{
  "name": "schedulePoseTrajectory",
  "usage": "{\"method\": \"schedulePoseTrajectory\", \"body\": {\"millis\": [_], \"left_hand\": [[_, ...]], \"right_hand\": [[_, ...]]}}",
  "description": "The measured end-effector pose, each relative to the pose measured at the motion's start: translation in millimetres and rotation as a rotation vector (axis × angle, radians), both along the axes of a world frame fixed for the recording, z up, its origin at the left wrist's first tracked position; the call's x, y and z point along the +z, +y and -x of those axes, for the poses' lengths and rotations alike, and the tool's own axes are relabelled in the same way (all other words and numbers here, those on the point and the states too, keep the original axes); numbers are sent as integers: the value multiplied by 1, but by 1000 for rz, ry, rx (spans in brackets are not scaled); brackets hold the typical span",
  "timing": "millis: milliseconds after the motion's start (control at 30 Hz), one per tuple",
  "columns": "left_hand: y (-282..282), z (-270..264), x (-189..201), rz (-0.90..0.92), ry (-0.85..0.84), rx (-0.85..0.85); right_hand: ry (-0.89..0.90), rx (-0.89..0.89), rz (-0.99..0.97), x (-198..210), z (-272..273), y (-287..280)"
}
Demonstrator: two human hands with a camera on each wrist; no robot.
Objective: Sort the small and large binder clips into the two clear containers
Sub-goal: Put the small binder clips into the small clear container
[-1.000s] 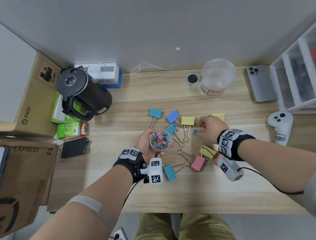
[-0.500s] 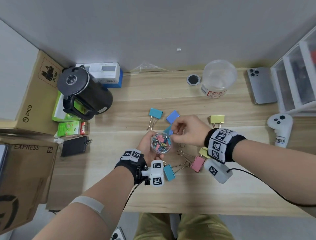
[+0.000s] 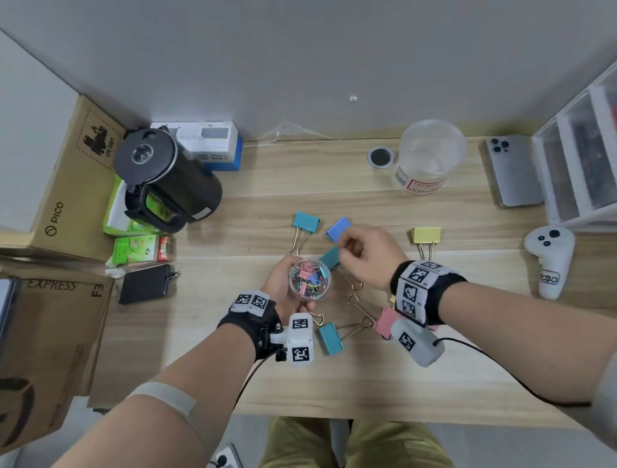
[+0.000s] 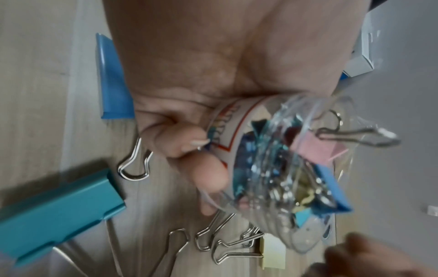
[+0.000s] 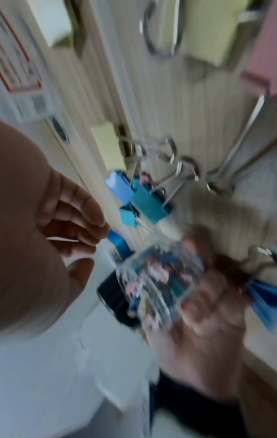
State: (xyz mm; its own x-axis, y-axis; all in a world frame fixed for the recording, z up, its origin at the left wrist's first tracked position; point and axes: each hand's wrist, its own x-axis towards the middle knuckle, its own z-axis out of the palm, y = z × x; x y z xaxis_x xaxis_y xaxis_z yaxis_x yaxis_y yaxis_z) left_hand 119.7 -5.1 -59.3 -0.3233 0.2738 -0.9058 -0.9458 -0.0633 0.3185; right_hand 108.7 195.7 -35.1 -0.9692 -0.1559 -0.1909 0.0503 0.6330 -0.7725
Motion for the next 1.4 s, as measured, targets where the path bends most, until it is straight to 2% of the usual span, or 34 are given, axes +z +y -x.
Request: {"method": "schedulePoseTrajectory", "body": {"millis": [67,167,333,433,533,700,1000,1400], "left_hand": [[-2,2,0,4,-7,3],[-6,4,0,-2,-3,0],[-10,4,-2,-16,5,-4],[-11,5,-1,-16,-1,-6],[-10,6,0,-13,-7,-4],[-9,10,3,-1,-18,-32],[-14,18,2,-23,-33,-29],[-7,21,3,-15,-39,-25]], "right_hand": [[-80,4,-147,-7,7,15],[-178,139,-261,-17,5,29],[-236,249,-491,-29,5,43],[-214,238,-594,-31,10,47],[-151,221,-556,-31,16,45],[-148,387,-387,-38,19,24],[-202,333,-486,-41,27,34],[-140,413,-476,-44,20,21]]}}
